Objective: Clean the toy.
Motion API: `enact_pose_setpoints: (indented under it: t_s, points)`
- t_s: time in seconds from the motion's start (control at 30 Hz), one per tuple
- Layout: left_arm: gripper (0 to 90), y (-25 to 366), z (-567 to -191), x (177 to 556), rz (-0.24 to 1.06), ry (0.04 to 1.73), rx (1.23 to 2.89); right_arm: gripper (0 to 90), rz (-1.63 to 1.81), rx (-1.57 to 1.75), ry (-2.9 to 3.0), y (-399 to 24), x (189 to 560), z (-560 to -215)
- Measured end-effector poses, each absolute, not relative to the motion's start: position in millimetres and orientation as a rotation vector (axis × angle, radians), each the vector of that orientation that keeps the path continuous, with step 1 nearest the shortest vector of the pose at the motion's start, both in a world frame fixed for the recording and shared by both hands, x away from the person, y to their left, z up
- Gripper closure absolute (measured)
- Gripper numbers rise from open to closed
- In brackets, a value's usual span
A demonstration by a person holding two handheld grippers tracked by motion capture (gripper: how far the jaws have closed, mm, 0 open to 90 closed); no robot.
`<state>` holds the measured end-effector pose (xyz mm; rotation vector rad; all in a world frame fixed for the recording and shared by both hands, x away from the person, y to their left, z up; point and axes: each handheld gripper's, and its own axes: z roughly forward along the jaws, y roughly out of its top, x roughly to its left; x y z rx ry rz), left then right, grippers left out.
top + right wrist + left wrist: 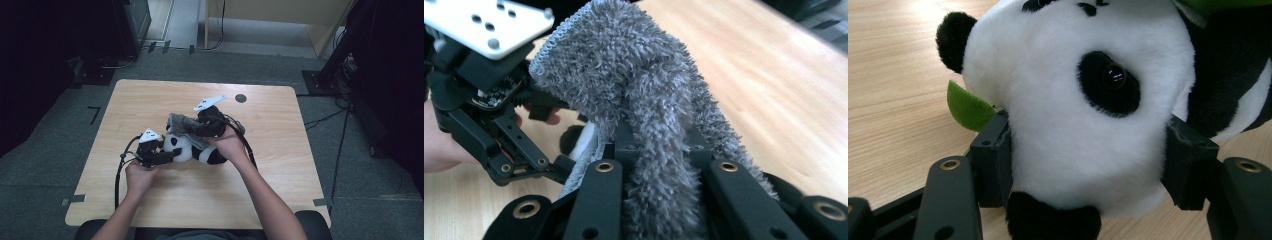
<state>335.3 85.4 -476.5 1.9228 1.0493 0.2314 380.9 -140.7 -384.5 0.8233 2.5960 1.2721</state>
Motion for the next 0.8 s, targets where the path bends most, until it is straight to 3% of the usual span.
enact_pose_setpoints:
  t_s: [0.27, 0.8]
  points:
    - [33.6, 87.0, -479.3, 337.5, 0.217, 1.069, 1.927, 76.7, 1.176, 0.741, 2.676, -126.4, 373.5, -401.5]
    - [33.7, 87.9, -480.0, 338.9, 0.195, 1.068, 1.923, 77.6, 1.276, 0.799, 2.68, -196.1, 348.9, -415.7]
